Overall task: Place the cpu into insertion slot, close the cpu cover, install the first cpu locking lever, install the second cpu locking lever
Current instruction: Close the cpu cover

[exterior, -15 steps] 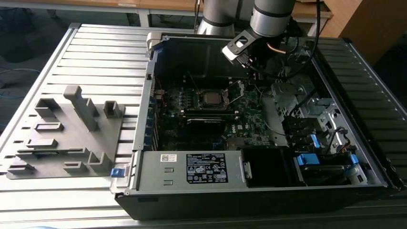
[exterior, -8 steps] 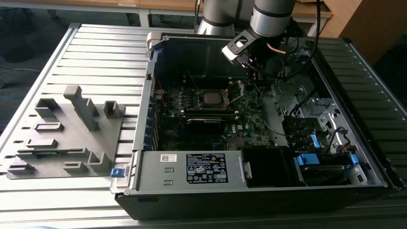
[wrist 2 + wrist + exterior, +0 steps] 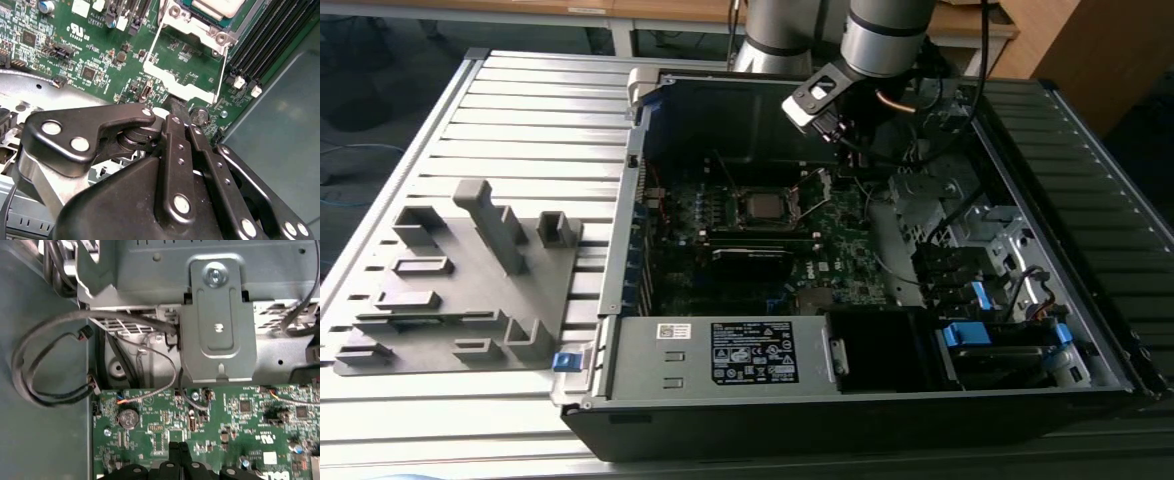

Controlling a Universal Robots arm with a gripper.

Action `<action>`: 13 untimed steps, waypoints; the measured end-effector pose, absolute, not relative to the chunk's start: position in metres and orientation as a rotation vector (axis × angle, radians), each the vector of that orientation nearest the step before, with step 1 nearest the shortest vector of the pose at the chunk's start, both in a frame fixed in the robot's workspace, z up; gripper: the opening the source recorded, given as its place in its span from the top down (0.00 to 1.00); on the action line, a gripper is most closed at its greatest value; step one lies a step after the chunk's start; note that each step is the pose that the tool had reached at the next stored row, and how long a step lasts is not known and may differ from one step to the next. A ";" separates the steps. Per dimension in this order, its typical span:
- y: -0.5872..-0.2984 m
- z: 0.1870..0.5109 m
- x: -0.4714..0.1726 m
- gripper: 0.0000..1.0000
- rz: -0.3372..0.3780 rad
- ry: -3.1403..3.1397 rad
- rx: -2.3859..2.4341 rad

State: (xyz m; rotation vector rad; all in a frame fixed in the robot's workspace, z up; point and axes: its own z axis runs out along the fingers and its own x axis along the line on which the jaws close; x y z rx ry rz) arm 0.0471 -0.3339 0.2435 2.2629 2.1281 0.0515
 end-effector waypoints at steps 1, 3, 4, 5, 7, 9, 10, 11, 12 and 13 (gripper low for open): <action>-0.334 0.243 0.046 0.89 0.052 2.128 2.263; -0.334 0.243 0.043 0.89 0.053 2.127 2.262; -0.334 0.243 0.040 0.89 0.054 2.127 2.262; -0.334 0.243 0.038 0.89 0.056 2.126 2.261; -0.334 0.243 0.030 0.89 0.064 2.123 2.258; -0.334 0.243 0.022 0.89 0.075 2.119 2.254; -0.334 0.243 0.019 0.89 0.080 2.117 2.251; -0.334 0.243 0.014 0.89 0.087 2.114 2.249; -0.334 0.243 0.011 0.89 0.092 2.112 2.246; -0.334 0.243 0.006 0.89 0.098 2.110 2.244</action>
